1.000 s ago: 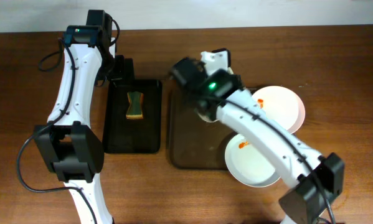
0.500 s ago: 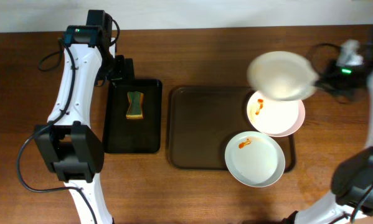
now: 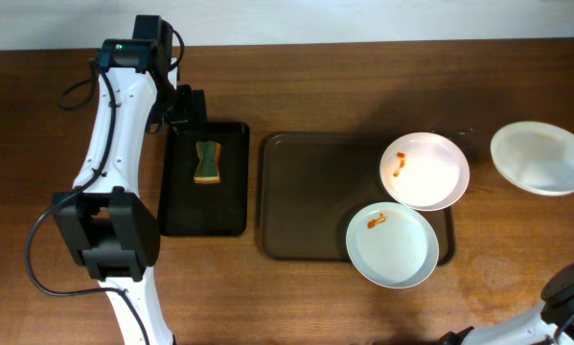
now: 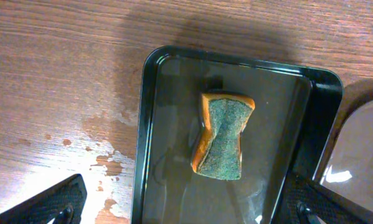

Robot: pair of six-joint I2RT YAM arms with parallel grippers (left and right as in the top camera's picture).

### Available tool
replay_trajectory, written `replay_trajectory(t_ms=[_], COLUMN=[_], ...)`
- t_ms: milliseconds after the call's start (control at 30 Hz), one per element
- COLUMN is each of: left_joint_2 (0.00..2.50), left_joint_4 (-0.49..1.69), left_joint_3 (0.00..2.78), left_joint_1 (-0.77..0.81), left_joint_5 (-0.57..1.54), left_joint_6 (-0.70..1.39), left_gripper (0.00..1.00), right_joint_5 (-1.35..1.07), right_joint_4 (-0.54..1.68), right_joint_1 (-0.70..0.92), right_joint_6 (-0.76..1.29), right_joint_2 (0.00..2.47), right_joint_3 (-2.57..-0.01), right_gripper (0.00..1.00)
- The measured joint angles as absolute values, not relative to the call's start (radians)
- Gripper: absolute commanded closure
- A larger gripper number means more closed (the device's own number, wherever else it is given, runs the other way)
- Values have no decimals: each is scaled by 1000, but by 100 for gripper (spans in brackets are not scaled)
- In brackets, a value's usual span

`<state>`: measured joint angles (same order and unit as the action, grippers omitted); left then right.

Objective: Clean dirty plates on tray and stack at the side
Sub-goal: 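Lift the wiped white plate with the right gripper and place it right of the tray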

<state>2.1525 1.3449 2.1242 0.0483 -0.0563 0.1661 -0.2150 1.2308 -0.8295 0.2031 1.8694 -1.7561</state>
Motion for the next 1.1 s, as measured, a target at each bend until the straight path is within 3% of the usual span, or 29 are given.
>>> replay_trajectory(t_ms=[367,400,433,467,567,767,900,933,1000,1100], left_joint_2=[2152,2152,2152,2152,2152,2152,2152,2152,2152,2152], left_joint_4=[1344,1343,1343,1343,1343,1343,1343,1343,1343,1343], left_joint_3=[2124,2124,2124,2124,2124,2124,2124,2124,2124,2124], left_joint_1=[48,48,48,48,48,48,48,48,48,48], left_joint_5=[-56,-56,-56,-56,-56,-56,-56,-56,-56,-56], left_joint_6=[166,166,166,166,166,166,166,166,166,166], left_gripper=[0,0,0,0,0,0,0,0,0,0], right_joint_5=[-89,-86,-86,-87,-120,-230,-242,-243,-245,-246], right_joint_4=[994,959,941,942,976,1179,1360,1396,1465,1563], right_joint_1=[-830,-830,-830,-830,-830,-799,-680,-636,-568,-495], right_joint_6=[271,275,281,285,270,183,134,126,115,110], right_joint_2=[1874,1874,1875,1876,1876,1884,1874,1858,1816,1742], right_joint_3=[-1518,-1488,-1461,-1448,-1446,-1639,-1788,-1804,-1806,-1809], right_gripper=[96,92,72,59,48,48,49,51,65,66])
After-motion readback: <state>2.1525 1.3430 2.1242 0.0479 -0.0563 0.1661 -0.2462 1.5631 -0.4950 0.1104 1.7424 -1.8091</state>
